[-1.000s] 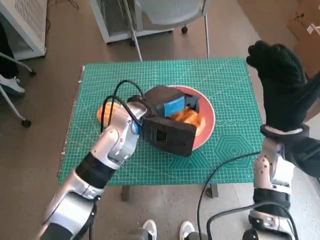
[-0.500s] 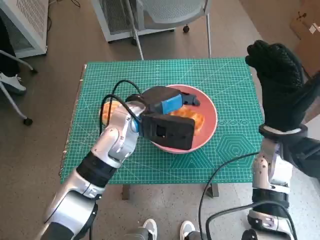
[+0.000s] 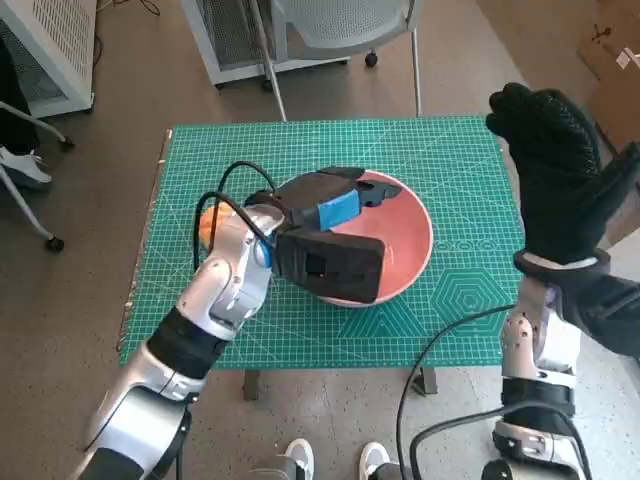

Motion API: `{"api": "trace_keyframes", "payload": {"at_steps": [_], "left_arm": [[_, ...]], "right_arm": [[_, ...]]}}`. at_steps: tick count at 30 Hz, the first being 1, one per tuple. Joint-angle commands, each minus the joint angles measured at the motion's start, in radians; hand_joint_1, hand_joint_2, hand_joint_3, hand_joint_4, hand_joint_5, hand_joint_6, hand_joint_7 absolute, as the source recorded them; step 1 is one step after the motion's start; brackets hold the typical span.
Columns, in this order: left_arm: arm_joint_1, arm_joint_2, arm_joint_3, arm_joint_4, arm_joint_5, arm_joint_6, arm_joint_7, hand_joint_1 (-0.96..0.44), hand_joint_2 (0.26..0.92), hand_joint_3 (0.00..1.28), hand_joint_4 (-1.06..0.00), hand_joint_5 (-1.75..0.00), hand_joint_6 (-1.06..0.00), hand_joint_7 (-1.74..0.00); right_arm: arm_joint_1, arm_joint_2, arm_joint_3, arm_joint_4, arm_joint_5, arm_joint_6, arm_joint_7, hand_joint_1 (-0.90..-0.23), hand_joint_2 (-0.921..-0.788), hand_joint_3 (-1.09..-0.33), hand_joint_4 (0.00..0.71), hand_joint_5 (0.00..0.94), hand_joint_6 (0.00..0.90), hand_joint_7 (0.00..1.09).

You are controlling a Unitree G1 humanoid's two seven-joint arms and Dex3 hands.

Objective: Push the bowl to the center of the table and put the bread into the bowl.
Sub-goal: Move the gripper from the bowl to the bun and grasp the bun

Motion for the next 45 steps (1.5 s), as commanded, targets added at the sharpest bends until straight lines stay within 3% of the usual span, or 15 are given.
{"api": "trace_keyframes", "payload": {"at_steps": [1, 10, 15, 21, 25, 33, 45], "left_arm": [[0.014, 0.022, 0.029, -0.053, -0.017, 0.014, -0.017, -0.37, 0.81, 0.01, 0.0, 0.0, -0.22, -0.02], [0.085, 0.128, 0.146, -0.248, -0.076, 0.005, -0.05, -0.41, 0.824, 0.01, 0.0, 0.0, -0.22, -0.02], [0.128, 0.228, 0.262, -0.33, -0.118, -0.018, -0.041, -0.37, 0.818, 0.01, -0.03, -0.01, -0.25, -0.03], [0.139, 0.246, 0.277, -0.346, -0.129, -0.022, -0.04, -0.34, 0.814, 0.0, -0.04, -0.01, -0.26, -0.02], [0.176, 0.344, 0.341, -0.381, -0.077, 0.057, -0.051, -0.31, 0.801, 0.0, -0.05, -0.01, -0.27, -0.02], [0.192, 0.367, 0.338, -0.401, -0.067, 0.111, -0.056, -0.29, 0.793, 0.0, -0.05, 0.0, -0.27, -0.01], [0.234, 0.364, 0.308, -0.297, -0.059, 0.133, -0.047, -0.27, 0.784, 0.0, -0.03, 0.0, -0.25, 0.0]], "right_arm": [[0.016, 0.007, 0.006, 0.009, 0.004, 0.011, 0.004, -0.593, -0.921, -0.649, 0.357, 0.0, 0.391, 0.0], [0.023, 0.009, 0.01, 0.0, 0.0, 0.01, -0.001, -0.593, -0.921, -0.65, 0.357, 0.0, 0.394, 0.0], [0.022, 0.004, 0.007, 0.003, 0.004, 0.01, 0.002, -0.59, -0.921, -0.65, 0.356, 0.0, 0.393, 0.0], [0.023, 0.003, 0.007, 0.002, 0.004, 0.009, 0.002, -0.589, -0.921, -0.65, 0.356, 0.0, 0.394, 0.0], [0.017, 0.001, 0.006, 0.013, 0.0, 0.003, 0.002, -0.585, -0.921, -0.653, 0.352, 0.0, 0.394, 0.0], [0.014, -0.001, 0.007, 0.02, 0.001, 0.0, 0.004, -0.582, -0.921, -0.659, 0.347, 0.0, 0.394, 0.0], [-0.016, -0.007, 0.015, 0.061, 0.0, 0.005, 0.021, -0.579, -0.921, -0.675, 0.338, 0.0, 0.38, 0.0]]}}
